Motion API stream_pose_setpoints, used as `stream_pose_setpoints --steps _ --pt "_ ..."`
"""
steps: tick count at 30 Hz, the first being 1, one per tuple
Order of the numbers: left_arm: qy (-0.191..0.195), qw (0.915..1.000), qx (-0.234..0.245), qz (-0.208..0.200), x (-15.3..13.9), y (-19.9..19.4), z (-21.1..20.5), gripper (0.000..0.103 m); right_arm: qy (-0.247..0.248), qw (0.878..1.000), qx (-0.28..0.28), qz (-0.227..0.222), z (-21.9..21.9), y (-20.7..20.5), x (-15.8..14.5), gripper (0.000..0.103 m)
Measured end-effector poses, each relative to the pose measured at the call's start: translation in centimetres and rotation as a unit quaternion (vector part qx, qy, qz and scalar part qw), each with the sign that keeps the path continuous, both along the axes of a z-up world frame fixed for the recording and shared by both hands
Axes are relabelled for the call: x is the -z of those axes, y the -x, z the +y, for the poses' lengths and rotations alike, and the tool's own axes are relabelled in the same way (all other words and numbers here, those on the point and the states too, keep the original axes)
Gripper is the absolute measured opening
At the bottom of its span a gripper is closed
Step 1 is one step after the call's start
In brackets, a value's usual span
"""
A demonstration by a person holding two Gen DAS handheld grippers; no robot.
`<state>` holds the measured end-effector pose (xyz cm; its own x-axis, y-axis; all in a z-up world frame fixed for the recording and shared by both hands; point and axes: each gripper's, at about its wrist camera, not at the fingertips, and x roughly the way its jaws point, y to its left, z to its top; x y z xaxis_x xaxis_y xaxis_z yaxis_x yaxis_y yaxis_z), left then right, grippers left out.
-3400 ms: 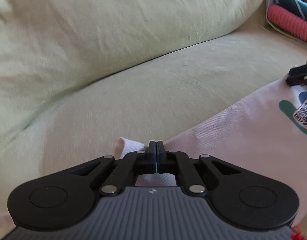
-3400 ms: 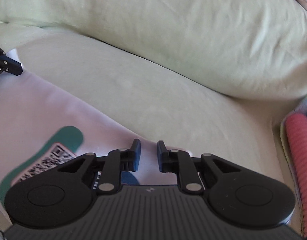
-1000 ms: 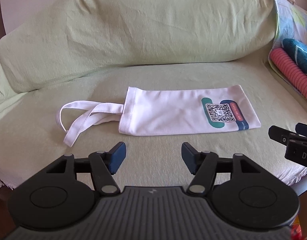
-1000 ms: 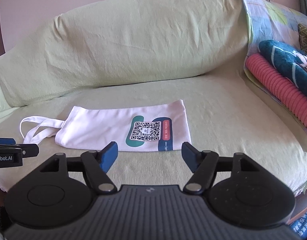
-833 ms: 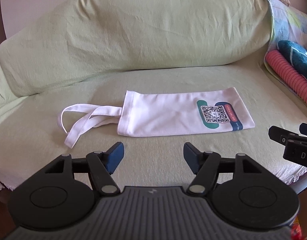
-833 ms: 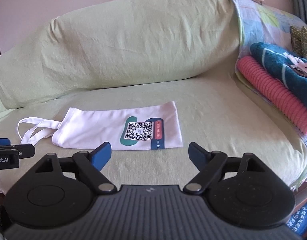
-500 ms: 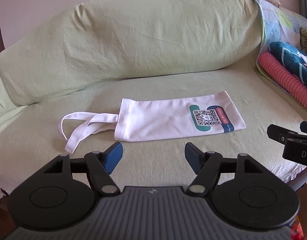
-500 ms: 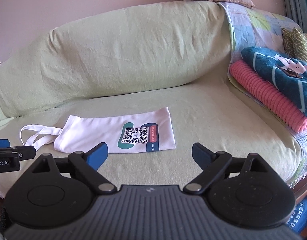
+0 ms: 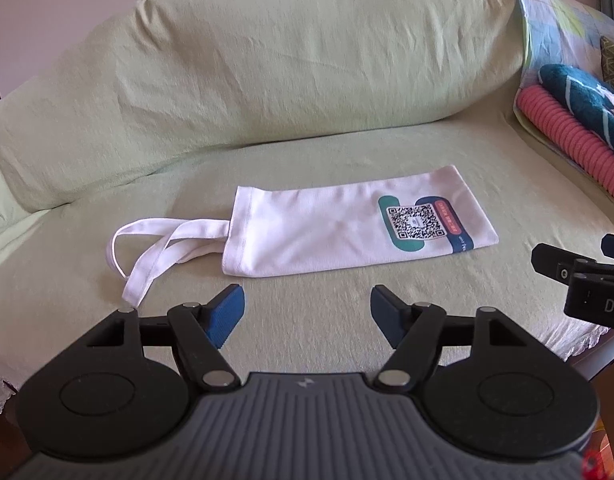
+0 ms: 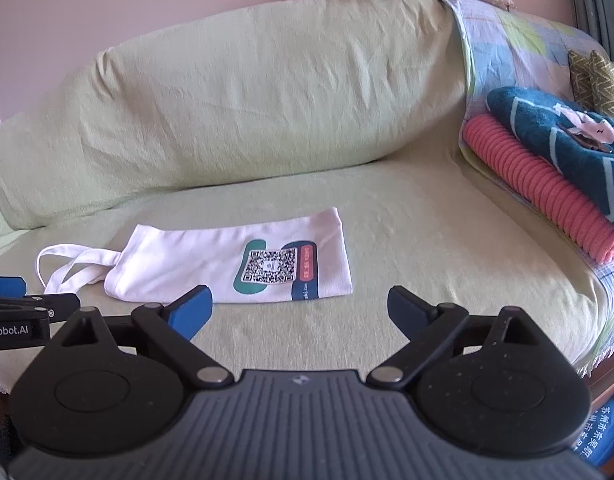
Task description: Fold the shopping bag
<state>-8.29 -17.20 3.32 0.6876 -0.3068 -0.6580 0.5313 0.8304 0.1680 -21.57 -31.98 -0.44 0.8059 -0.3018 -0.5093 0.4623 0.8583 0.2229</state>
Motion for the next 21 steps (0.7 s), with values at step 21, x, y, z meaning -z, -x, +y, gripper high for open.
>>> stream_pose_setpoints --steps 21 --pt "-0.021 0.9978 -0.033 0.053 4.5 -5.2 -0.4 0.077 -0.013 0.998 -0.015 0.06 -1.3 -4.8 3.7 0.096"
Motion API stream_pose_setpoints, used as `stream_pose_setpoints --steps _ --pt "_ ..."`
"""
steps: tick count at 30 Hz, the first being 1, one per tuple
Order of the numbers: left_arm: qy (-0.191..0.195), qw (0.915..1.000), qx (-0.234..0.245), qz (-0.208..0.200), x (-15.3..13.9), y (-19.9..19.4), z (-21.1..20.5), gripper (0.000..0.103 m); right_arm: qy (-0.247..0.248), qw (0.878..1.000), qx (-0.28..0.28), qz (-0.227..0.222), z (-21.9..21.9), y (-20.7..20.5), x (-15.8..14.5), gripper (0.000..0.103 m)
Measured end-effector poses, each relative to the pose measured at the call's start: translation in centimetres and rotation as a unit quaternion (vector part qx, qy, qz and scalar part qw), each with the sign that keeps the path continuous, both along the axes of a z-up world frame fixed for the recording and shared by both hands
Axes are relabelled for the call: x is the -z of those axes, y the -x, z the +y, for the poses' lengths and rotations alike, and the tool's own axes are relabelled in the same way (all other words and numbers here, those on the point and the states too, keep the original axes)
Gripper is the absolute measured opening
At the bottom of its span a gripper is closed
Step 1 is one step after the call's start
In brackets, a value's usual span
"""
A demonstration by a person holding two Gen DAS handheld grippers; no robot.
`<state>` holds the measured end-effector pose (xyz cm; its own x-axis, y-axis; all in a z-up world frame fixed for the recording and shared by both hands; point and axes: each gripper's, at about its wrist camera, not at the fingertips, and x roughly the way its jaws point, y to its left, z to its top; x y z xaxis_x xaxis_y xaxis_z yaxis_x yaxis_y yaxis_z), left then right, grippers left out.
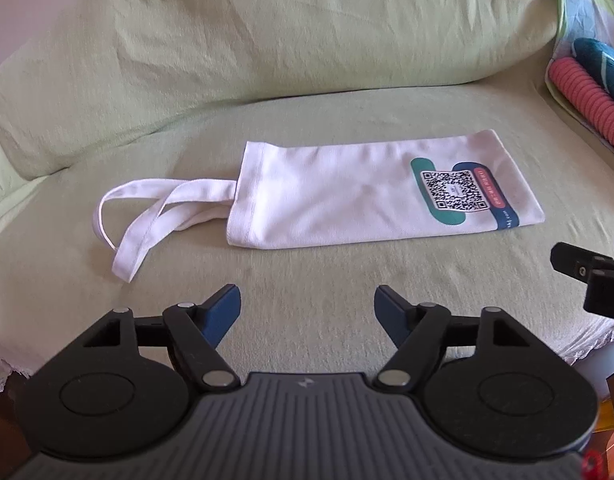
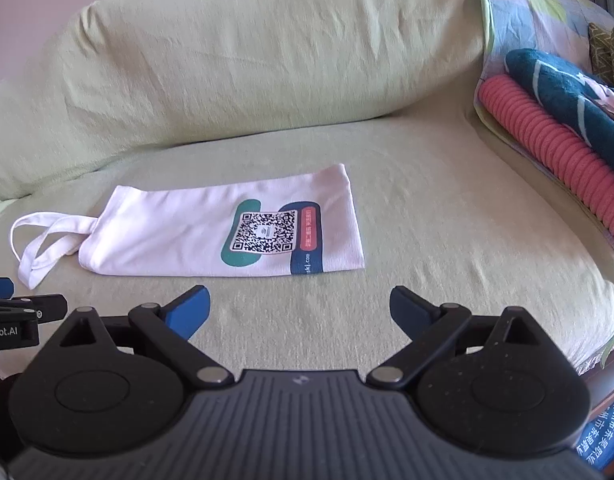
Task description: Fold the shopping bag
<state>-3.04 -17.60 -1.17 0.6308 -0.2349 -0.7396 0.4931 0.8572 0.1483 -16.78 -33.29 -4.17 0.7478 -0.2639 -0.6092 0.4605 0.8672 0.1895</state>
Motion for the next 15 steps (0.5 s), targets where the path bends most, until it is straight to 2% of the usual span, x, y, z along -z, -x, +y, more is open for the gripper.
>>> stream_pose_setpoints --steps 3,7,10,13,15 --pt "0.018 0.9994 -0.024 0.018 1.2 -2.0 1.0 0.077 0.009 1.0 -0.004 0.019 -0.5 -0.5 1.5 0.096" --pt "0.057 0.9948 -0.071 0.046 2.5 -5.3 2.7 0.077 -0.035 0.999 -0.002 0.012 -2.1 -0.6 3.0 0.096" --pt "0.09 0.9888 -0.1 0.065 3.4 -7.9 3.6 0.077 -0.093 0.996 0.009 -0.01 -3.8 -1.0 4.0 0.096" --pt "0.121 0.9814 -0.121 0.087 4.5 -10.2 4.1 0.077 -0.105 0.994 0.019 -0.016 -4.8 -1.9 4.5 0.096" --pt "0.15 0.9727 -0.138 0.111 5.3 -11.6 4.5 0.076 -0.105 0.994 0.024 -0.019 -5.5 -2.6 4.7 0.096"
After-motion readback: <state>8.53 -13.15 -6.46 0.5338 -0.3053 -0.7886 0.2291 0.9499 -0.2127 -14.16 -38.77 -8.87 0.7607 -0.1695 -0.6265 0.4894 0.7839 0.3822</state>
